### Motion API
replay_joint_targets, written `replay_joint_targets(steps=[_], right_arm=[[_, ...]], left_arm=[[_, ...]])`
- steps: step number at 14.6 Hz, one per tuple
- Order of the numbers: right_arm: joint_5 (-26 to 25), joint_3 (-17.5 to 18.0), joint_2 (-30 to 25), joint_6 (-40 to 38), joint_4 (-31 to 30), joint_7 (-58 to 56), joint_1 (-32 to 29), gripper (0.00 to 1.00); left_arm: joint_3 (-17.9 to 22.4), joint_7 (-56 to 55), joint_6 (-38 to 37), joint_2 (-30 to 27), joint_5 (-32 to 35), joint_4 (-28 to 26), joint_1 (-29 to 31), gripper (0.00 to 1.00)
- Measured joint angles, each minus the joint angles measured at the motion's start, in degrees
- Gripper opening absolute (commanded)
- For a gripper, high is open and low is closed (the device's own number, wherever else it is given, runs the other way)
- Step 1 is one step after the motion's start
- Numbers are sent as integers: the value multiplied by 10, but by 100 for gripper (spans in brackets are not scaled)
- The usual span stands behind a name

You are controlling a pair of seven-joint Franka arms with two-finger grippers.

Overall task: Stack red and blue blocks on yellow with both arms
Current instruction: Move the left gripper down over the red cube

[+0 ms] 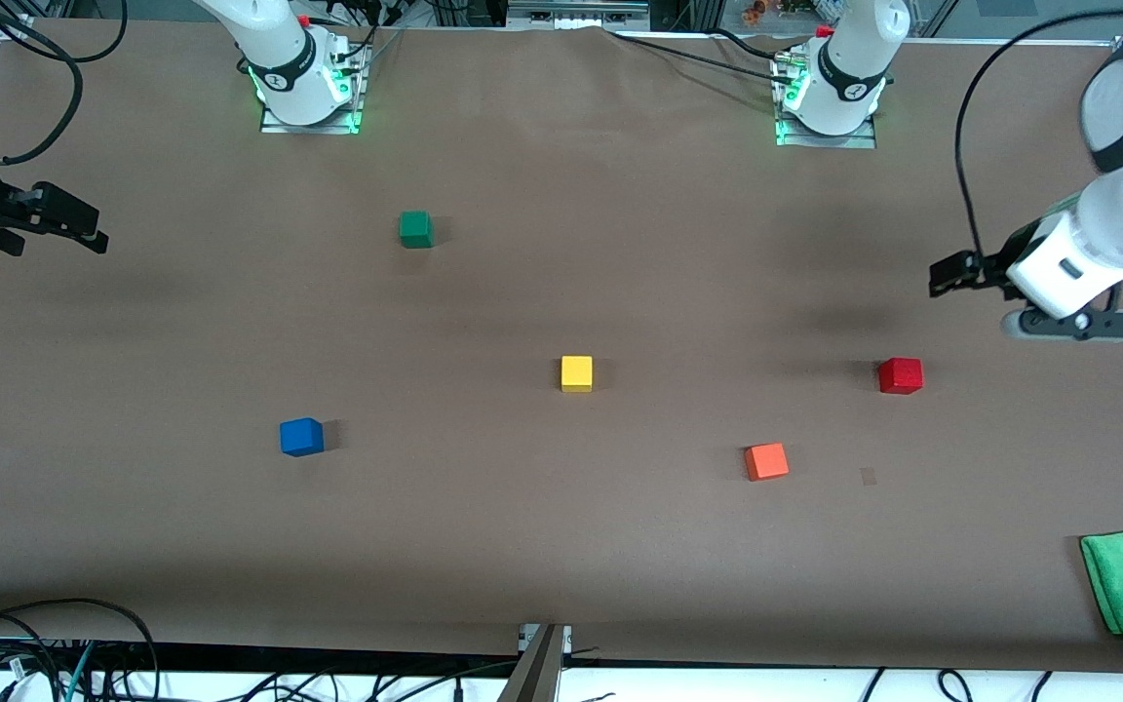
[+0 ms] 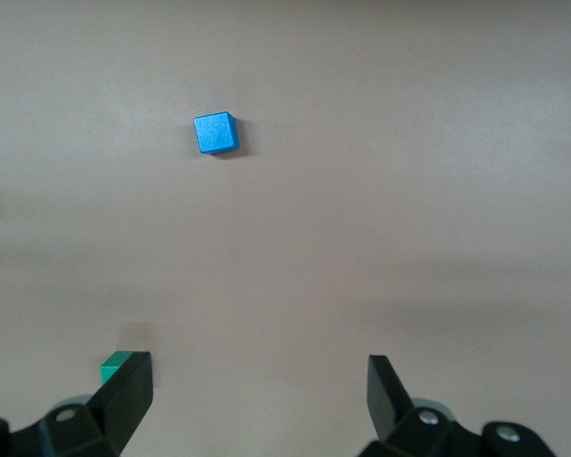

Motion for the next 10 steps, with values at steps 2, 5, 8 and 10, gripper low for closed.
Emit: replay_joint_targets(steps=[2,5,8,10], right_arm=[[0,0,0,0,0,0,0,100],[0,0,0,0,0,0,0,100],[0,0,0,0,0,0,0,100],[0,0,0,0,0,0,0,100]], left_arm=[[0,0,49,3,0,-35,1,100],[1,2,100,4,0,-85,2,100],[11,51,114,3,0,-97,18,100],[33,90,120,3,0,-97,31,100]])
